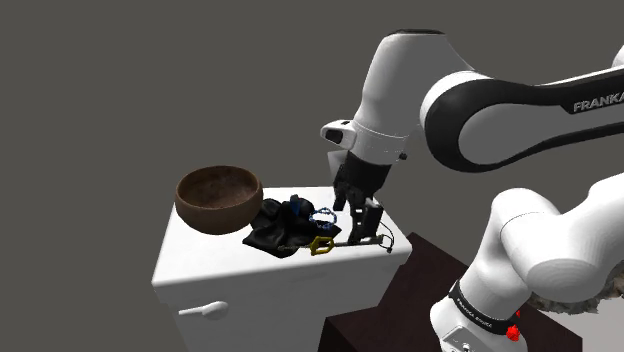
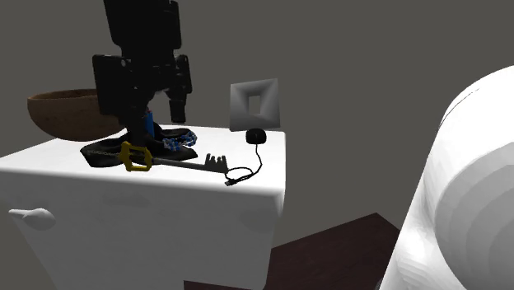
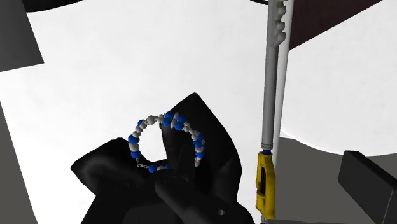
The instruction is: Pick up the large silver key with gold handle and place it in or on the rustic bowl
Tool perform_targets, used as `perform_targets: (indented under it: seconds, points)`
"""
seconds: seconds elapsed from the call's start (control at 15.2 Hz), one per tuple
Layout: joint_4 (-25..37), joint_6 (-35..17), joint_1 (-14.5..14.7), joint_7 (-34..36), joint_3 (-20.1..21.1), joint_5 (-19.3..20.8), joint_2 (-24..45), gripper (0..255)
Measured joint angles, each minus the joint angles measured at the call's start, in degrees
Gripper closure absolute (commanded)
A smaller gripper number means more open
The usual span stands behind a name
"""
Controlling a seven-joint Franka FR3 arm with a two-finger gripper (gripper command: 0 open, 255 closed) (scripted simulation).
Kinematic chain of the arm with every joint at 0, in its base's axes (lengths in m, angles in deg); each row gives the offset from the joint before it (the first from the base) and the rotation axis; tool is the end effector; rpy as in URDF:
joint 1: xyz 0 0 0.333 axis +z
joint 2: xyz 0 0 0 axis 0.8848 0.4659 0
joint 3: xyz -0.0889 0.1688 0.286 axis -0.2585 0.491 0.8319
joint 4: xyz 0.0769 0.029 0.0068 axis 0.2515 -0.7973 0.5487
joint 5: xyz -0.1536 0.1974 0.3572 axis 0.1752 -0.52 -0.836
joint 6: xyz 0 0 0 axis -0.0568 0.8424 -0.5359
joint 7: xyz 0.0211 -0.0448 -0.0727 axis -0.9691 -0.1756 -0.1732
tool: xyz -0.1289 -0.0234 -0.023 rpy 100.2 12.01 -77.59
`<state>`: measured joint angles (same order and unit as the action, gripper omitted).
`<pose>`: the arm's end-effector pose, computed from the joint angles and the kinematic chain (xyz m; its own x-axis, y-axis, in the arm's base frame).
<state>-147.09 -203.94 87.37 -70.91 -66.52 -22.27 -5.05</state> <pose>0.2822 0.2485 0.4239 0.5209 0.8513 0.0626 0.8522 -0.5229 0.0198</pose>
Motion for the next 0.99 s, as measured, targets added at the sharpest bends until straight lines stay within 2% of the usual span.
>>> perform_targets:
  seconds: [0.2, 0.53, 0.92, 0.99]
  points:
    - [-1.51, -2.35, 1.20, -1.10, 0.78, -0.41, 0.57, 0]
    - [-4.04, -7.13, 1.43, -1.27, 1.62, -0.92, 2.76, 0]
    - [-4.45, -7.89, 1.44, -1.30, 1.73, -0.99, 3.08, 0]
    - [-4.45, -7.90, 1.44, -1.30, 1.73, -0.99, 3.09, 255]
